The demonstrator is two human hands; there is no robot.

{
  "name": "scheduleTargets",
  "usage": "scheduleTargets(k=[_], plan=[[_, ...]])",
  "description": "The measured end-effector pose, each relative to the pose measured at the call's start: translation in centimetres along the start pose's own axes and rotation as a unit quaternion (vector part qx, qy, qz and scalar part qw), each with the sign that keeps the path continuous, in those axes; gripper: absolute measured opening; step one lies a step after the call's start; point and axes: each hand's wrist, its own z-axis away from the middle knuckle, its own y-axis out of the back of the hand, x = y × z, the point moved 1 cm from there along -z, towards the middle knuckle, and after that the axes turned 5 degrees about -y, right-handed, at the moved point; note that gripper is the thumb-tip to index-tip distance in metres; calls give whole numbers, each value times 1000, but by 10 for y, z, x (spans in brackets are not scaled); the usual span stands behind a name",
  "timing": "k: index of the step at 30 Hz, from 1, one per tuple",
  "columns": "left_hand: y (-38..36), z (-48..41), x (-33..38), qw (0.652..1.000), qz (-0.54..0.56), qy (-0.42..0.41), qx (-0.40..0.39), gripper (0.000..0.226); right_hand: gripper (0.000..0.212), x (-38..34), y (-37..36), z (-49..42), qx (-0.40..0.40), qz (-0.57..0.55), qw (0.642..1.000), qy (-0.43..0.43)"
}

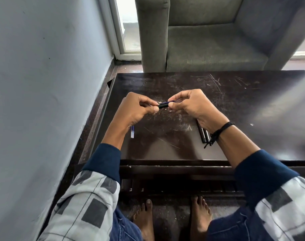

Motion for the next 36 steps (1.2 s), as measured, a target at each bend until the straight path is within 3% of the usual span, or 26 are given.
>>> scheduleTargets(k=[7, 19, 24, 36], plan=[[16, -2, -6, 1000, -2, 16, 23, 20, 6, 4, 9, -6, 39, -14, 999, -2], [0, -42, -27, 984, -25, 41, 172, 18, 12, 23, 17, -32, 197, -8, 980, 2], [-8, -73, -34, 981, -72, 38, 176, 17, 15, 33, 11, -49, 254, 16, 967, -6], [-27, -91, -61, 971, -143, 88, 173, 17, 10, 43, -5, -91, 270, 124, 953, -49]])
